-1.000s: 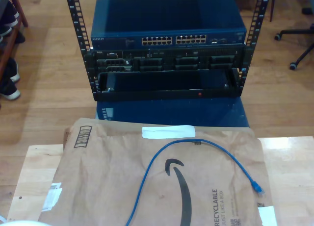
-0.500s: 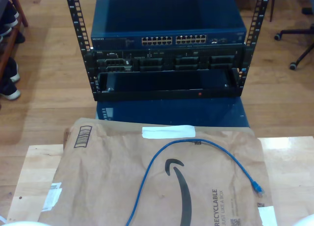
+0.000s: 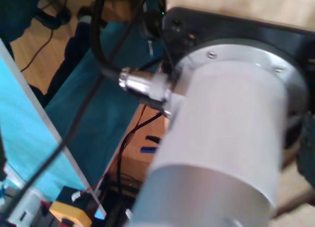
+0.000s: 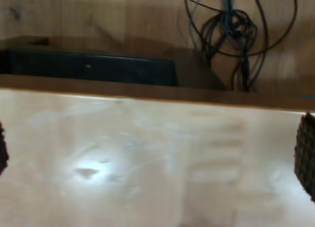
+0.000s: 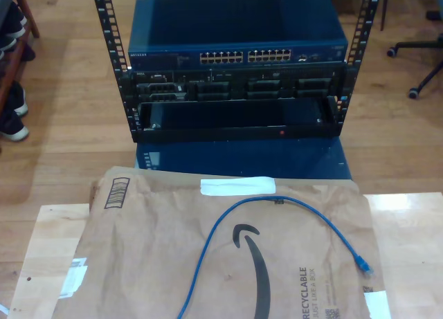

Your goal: Grab the cable and plug it in

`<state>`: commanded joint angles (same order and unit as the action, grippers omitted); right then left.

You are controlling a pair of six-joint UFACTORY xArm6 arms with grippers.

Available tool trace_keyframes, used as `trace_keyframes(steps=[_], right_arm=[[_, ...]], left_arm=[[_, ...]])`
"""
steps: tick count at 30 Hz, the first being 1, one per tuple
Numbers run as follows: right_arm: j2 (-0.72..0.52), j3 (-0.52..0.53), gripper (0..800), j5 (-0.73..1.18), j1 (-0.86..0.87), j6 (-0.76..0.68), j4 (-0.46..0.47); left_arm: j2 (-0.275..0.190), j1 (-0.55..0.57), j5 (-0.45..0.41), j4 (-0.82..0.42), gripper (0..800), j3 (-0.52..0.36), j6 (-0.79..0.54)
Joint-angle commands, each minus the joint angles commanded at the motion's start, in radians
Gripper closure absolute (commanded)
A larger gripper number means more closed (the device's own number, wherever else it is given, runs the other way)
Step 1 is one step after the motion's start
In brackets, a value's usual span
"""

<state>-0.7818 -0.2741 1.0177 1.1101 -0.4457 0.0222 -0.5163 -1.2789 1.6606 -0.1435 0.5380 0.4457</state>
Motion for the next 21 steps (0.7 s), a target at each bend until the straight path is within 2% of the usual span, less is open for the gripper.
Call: trace_keyframes(steps=[6,11,16,21], right_arm=[[0.115,-0.075,7,-0.005,-0.279,-0.269,0.003],[0.201,-0.183,7,0.006,-0.47,-0.437,0.003],[0.29,-0.255,7,0.078,-0.681,-0.66,0.003],[0.362,-0.322,7,0.123,-0.896,-0.859,0.0]], left_arm=[[0.002,0.219,0.002,0.091,1,0.077,0.288],[0.0,0.405,0.002,0.152,1,0.083,0.505],[0.005,0.534,-0.002,0.258,1,0.08,0.608],[0.032,0.614,-0.011,0.341,1,0.077,0.678]])
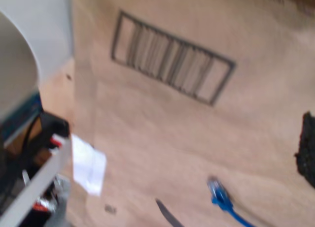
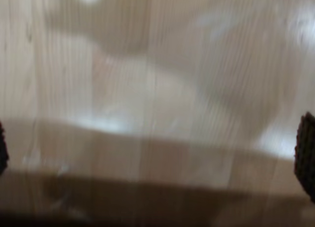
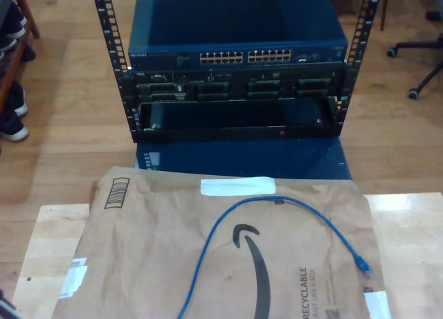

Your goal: Grab the cable and plug it in

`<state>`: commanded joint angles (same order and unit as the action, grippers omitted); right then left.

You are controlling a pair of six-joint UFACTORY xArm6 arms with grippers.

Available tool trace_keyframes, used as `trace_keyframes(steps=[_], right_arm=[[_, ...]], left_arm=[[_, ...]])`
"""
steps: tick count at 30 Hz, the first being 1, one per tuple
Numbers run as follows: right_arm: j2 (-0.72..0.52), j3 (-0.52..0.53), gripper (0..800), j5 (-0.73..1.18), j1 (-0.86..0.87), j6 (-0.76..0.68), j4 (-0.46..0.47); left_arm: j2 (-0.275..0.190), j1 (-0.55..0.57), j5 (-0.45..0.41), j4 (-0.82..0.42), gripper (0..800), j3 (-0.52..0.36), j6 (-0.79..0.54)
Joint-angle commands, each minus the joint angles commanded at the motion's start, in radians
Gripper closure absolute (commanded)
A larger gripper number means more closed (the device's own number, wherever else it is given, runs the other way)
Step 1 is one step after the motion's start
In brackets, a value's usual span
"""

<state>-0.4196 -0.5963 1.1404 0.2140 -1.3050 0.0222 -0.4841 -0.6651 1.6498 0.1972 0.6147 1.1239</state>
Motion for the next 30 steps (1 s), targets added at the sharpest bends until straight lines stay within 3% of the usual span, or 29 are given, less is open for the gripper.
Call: trace_keyframes(steps=[7,13,19,30], right_arm=[[0.089,-0.075,7,-0.006,-0.417,-0.252,0.0],[0.189,-0.158,8,-0.011,-0.666,-0.365,-0.017],[0.288,-0.216,8,-0.048,-0.833,-0.367,-0.166],[0.433,-0.238,11,-0.282,-1.013,-0.367,-0.173]], left_arm=[[0.011,0.12,-0.018,0.057,1,-0.009,0.078],[0.02,0.209,-0.051,0.075,1,-0.008,0.147],[0.034,0.295,-0.055,0.075,1,-0.008,0.209],[0.074,0.311,-0.083,0.075,1,-0.006,0.222]])
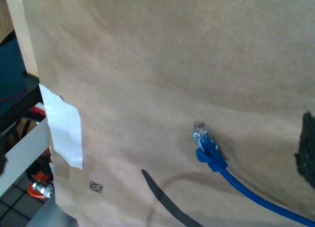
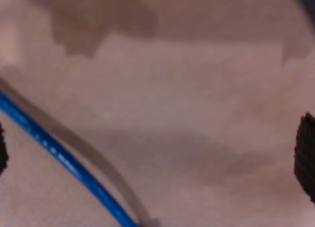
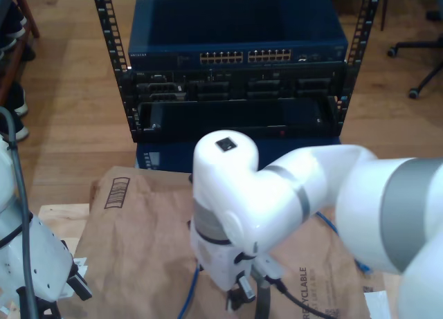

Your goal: Grab the cable and plug it in

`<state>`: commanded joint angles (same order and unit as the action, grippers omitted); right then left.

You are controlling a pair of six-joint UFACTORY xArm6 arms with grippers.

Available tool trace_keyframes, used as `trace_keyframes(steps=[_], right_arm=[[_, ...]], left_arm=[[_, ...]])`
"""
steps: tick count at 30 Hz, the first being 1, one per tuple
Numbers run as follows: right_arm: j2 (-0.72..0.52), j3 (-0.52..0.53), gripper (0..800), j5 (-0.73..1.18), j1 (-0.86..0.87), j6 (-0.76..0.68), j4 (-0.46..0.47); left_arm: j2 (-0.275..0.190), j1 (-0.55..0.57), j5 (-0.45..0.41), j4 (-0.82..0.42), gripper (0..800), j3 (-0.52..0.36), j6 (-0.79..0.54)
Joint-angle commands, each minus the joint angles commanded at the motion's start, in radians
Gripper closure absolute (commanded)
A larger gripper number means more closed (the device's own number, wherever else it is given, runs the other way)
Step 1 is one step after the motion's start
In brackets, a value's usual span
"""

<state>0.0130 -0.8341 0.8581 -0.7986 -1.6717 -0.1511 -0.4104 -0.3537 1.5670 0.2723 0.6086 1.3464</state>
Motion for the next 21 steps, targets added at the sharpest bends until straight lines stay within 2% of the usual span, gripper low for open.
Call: trace_keyframes(steps=[7,10,17,21], right_arm=[[0.069,-0.052,41,-0.017,-0.015,0.005,0.0],[0.081,-0.055,85,-0.061,-0.015,0.003,0.0],[0.109,-0.054,122,-0.071,-0.015,0.005,0.0],[0.11,-0.049,216,-0.089,-0.015,0.005,0.0]], left_arm=[[-0.002,0.0,0.003,0.0,1,0.002,0.002],[-0.002,0.002,0.003,0.0,1,0.002,0.005],[-0.002,0.002,0.008,0.0,1,0.006,0.018],[-0.002,0.002,0.006,0.0,1,0.006,0.018]])
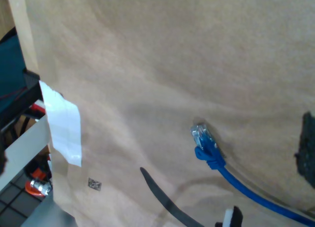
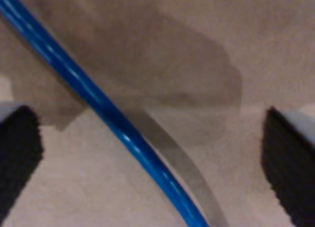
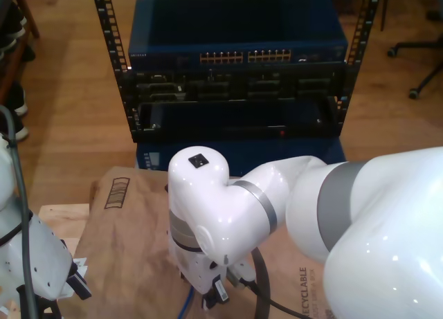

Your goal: Grab the cable and plug it in

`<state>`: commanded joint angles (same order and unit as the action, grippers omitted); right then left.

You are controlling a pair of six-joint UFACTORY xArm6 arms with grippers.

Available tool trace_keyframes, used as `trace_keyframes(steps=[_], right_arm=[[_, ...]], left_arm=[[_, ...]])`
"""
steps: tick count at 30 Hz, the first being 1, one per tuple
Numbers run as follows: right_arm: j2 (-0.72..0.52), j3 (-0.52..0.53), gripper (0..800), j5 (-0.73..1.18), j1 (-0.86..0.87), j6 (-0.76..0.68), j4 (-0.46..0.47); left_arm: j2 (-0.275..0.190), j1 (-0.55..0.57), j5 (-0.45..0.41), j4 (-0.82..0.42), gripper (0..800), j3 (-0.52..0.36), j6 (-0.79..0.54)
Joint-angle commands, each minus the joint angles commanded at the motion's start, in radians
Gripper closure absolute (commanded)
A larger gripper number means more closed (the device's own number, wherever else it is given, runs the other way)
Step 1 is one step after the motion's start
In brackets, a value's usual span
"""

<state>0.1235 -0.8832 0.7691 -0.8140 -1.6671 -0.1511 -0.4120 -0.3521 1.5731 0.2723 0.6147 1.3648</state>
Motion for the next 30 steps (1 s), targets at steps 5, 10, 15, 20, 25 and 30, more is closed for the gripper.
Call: trace_keyframes(steps=[5,10,15,20,25,30], right_arm=[[0.0,0.012,336,-0.043,0.0,0.0,0.0],[0.009,0.014,373,-0.044,0.0,0.003,0.0],[0.009,0.029,443,-0.046,0.002,0.003,0.0],[-0.002,0.032,752,-0.072,-0.003,-0.006,-0.002],[-0.038,0.043,786,-0.084,-0.006,-0.025,0.0],[-0.129,0.097,786,-0.08,0.071,-0.063,-0.009]], left_arm=[[-0.002,0.0,0.003,0.014,1,0.005,0.0],[-0.002,0.0,0.003,0.037,1,0.006,-0.002],[-0.002,0.0,0.0,0.037,1,0.008,-0.002],[0.002,0.0,0.0,0.037,1,0.021,0.0],[0.012,0.0,0.005,0.115,1,0.044,-0.003],[0.06,-0.003,0.006,0.216,2,0.106,-0.005]])
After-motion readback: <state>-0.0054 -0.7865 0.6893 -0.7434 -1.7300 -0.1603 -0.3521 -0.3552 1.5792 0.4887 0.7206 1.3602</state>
